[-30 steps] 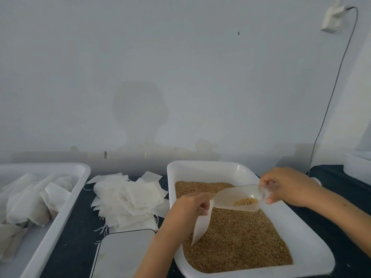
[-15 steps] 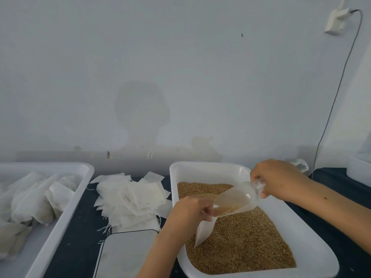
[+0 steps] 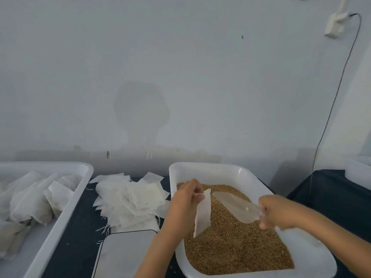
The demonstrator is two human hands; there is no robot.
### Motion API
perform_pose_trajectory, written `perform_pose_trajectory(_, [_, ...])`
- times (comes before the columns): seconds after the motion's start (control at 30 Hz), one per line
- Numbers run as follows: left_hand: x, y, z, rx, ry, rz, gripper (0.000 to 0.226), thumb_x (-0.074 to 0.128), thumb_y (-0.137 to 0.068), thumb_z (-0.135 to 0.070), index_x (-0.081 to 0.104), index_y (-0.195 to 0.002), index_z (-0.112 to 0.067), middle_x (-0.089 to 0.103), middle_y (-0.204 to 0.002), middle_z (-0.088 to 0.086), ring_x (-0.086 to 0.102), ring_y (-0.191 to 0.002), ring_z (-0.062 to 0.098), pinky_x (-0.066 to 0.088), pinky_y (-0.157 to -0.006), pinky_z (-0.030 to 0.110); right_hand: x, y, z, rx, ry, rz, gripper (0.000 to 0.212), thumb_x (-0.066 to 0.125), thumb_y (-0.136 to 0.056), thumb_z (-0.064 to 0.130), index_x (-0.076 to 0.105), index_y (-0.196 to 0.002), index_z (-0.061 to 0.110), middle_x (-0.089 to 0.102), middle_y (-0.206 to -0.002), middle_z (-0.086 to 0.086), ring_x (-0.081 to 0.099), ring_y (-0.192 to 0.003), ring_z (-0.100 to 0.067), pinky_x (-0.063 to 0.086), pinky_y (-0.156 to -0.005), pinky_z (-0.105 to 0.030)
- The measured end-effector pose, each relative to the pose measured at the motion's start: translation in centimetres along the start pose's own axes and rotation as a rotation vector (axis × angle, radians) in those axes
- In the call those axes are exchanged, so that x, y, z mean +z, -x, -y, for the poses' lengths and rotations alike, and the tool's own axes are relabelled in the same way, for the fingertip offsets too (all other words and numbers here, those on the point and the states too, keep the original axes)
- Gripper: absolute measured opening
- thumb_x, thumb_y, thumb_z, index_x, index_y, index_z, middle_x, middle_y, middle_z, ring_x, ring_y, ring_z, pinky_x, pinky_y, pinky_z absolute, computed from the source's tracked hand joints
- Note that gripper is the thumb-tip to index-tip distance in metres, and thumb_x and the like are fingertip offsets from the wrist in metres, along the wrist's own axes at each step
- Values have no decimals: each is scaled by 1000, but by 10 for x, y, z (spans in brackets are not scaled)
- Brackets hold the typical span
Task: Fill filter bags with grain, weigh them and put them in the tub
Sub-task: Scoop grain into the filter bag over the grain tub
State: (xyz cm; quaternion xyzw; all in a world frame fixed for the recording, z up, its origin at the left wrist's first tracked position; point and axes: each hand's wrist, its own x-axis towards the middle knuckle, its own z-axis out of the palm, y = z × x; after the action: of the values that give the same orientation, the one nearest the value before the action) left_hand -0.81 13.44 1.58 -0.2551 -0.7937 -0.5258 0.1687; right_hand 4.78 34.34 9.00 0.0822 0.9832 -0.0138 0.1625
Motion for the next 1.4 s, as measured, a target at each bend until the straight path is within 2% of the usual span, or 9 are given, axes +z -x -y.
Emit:
perform_pose_trajectory(0.17, [-5,-2,-6,-67,232,-92,25,49,-93,-2,46,-76,-19,47,-71,-6,38,-61,1,33,-57,13,44,-18,3,-5,-20,-14,29,62,-89,22,57,-116,12,54,-92,10,52,-80,-3,39,-66,-9])
perform_pose_trajectory(0.43, [-13,-2,-8,-87,285,-102,18,47,-94,-1,49,-80,-13,51,-76,-4,42,-67,3,33,-60,11,64,-24,12,-23,72,-79,36,48,-94,12,45,-130,12,49,-126,-4,50,-102,-12,42,-80,-19])
perform_pose_trajectory(0.57, [-12,-1,-9,-86,273,-96,14,47,-94,-2,50,-83,-11,56,-84,7,45,-73,11,33,-60,13,48,-19,26,-219,-358,-186,44,51,-95,34,37,-136,26,41,-136,14,44,-123,-8,36,-104,-25])
perform_pose_trajectory(0.7, [-13,-1,-9,-88,286,-90,18,47,-94,-2,50,-81,-15,61,-89,5,51,-78,12,37,-62,12,45,-7,53,-386,-971,-126,39,64,-79,43,54,-115,36,64,-109,23,59,-99,9,46,-86,-17])
perform_pose_trajectory(0.9, [-23,3,-10,-87,299,-80,21,48,-93,0,50,-81,-17,60,-90,3,50,-78,8,39,-66,15,58,-14,77,-320,-1302,-262,15,61,-89,16,67,-96,5,72,-94,-9,69,-84,-19,55,-65,-24])
perform_pose_trajectory(1.03, [-33,23,-17,-97,366,-135,22,46,-93,3,50,-82,-16,58,-88,-4,49,-72,-4,39,-65,12,54,-7,97,-334,-1214,-412,20,60,-90,17,63,-85,-2,69,-87,-16,66,-82,-29,57,-72,-40])
perform_pose_trajectory(1.23, [-77,56,-8,-235,482,-207,28,55,-92,-26,41,-116,-20,59,-106,0,63,-75,-3,51,-64,18,50,8,151,-363,-1169,-553,27,57,-93,21,51,-68,11,54,-64,-5,49,-59,-14,39,-56,-27])
perform_pose_trajectory(1.33, [-104,73,3,-208,282,-191,8,60,-89,-24,56,-88,-18,65,-80,-11,60,-69,5,46,-60,18,56,12,183,-379,-1217,-587,34,56,-92,17,42,-62,14,42,-58,0,38,-55,-12,30,-55,-26])
perform_pose_trajectory(1.4, [-117,82,15,-186,115,-250,29,60,-90,-21,47,-64,-21,53,-57,-15,44,-54,4,35,-56,22,64,14,203,-394,-1239,-574,36,55,-92,15,38,-61,15,38,-58,1,34,-56,-12,27,-54,-26])
